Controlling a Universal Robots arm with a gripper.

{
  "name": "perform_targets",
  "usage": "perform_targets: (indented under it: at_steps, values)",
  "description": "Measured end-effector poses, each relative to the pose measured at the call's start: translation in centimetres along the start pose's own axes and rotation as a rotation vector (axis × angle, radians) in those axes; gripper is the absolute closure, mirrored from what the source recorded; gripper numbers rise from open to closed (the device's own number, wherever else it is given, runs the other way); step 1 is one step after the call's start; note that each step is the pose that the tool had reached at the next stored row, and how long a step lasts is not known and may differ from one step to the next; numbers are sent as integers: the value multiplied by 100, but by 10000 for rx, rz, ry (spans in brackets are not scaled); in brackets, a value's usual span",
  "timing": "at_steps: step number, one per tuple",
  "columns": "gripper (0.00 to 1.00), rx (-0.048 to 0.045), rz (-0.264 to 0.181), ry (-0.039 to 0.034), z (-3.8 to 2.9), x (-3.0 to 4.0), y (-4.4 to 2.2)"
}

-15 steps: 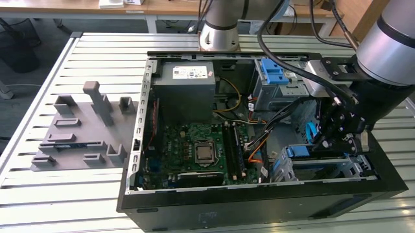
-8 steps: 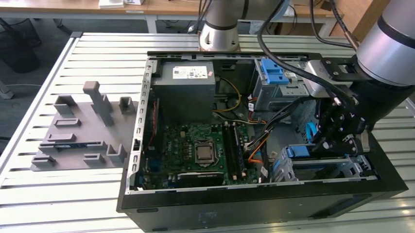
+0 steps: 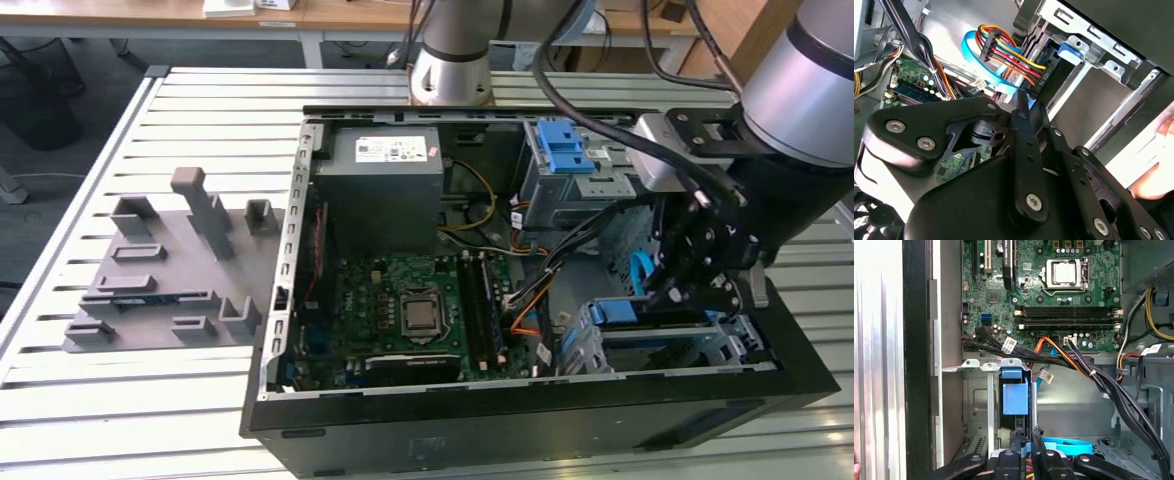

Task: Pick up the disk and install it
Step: 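Insert the second disk wire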

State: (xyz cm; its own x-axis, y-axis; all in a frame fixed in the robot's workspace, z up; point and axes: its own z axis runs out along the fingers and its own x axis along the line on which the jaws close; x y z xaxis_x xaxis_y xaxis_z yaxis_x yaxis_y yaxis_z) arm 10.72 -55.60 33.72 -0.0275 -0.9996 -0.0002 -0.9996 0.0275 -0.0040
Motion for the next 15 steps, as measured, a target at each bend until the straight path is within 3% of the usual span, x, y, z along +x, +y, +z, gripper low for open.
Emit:
perform_targets:
  at_steps: [7,9,12,15]
  values:
    - [77,-5,0,1,-116,0,0]
    - [78,-7,0,-3,-120,0,-1]
    - [89,-7,0,-1,-121,0,0]
    - [89,-8,1,0,-122,0,0]
